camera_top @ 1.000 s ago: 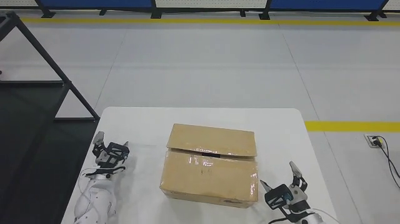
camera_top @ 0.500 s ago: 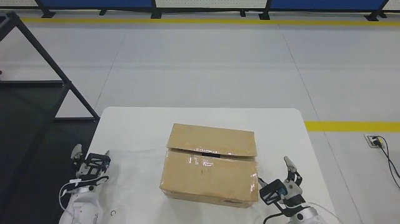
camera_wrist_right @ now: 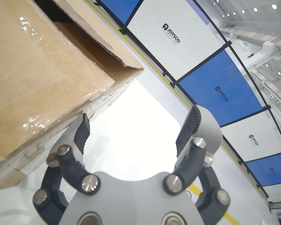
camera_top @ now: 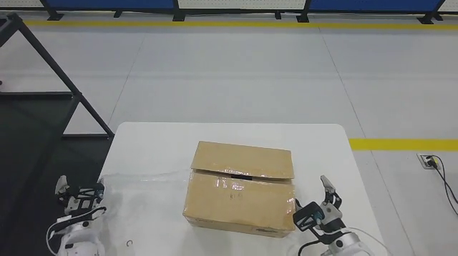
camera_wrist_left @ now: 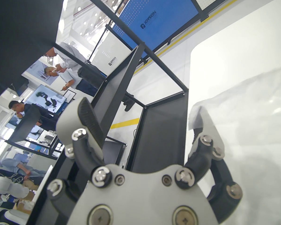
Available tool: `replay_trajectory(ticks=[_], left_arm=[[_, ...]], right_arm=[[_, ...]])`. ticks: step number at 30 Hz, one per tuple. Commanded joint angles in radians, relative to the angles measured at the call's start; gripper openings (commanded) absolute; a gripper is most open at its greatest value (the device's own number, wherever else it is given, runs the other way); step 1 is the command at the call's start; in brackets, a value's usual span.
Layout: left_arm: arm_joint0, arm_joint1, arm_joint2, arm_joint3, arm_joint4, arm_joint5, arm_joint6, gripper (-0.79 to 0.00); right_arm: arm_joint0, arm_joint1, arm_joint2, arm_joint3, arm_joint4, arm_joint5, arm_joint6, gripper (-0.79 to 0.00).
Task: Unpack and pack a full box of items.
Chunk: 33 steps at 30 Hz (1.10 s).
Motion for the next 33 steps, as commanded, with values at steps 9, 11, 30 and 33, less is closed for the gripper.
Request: replay_trajectory(ticks=[9,11,30,33], left_arm=[[0.006,0.001,-0.024,-0.007,-0.027,0.019,-0.021,0.000],[0.006,0.001,-0.024,-0.005,-0.028,0.020,-0.021,0.000],[0.096,0.011,-0.082,-0.195,-0.227,-0.268,0.228,0.000],[0.114,0.024,-0.081,-0.242,-0.164,-0.394,0.290,0.000]], right_arm=[[-0.004,0.000,0.000,0.008,0.003,0.003,-0.002,0.000],[-0.007,0.000,0.001,0.007,0.003,0.004,-0.003,0.000],[0.009,0.014,0.052,-0.040,0.011,-0.136,-0.025,0.000],[0.018,0.021,0.095,-0.064,0.039,-0.204,-0.032,0.000]])
